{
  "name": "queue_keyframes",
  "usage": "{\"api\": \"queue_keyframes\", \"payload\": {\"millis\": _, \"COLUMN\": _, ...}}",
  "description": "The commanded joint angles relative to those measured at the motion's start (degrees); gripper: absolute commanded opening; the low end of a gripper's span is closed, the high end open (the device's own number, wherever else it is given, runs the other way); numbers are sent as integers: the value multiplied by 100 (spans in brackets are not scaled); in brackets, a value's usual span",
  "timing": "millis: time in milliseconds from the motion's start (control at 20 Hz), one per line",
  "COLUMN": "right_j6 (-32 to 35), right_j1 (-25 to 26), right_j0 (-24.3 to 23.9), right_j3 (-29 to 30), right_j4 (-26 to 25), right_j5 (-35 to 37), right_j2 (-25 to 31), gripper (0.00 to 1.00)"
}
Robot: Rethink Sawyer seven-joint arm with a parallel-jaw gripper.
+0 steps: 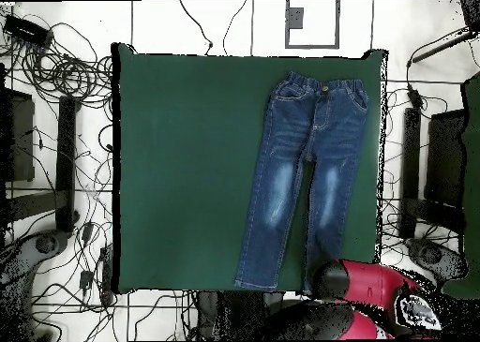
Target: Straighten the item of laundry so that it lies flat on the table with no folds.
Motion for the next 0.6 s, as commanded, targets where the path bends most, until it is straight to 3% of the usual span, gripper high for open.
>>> {"api": "queue_keyframes", "payload": {"millis": 50, "right_j6": 1232, "right_j1": 145, "right_j0": 346, "right_j3": -566, "right_j4": 312, "right_j5": -72, "right_j2": -4, "gripper": 0}}
{"api": "queue_keyframes", "payload": {"millis": 600, "right_j6": 1124, "right_j1": 232, "right_j0": 490, "right_j3": -787, "right_j4": 294, "right_j5": -95, "right_j2": -236, "gripper": 0}}
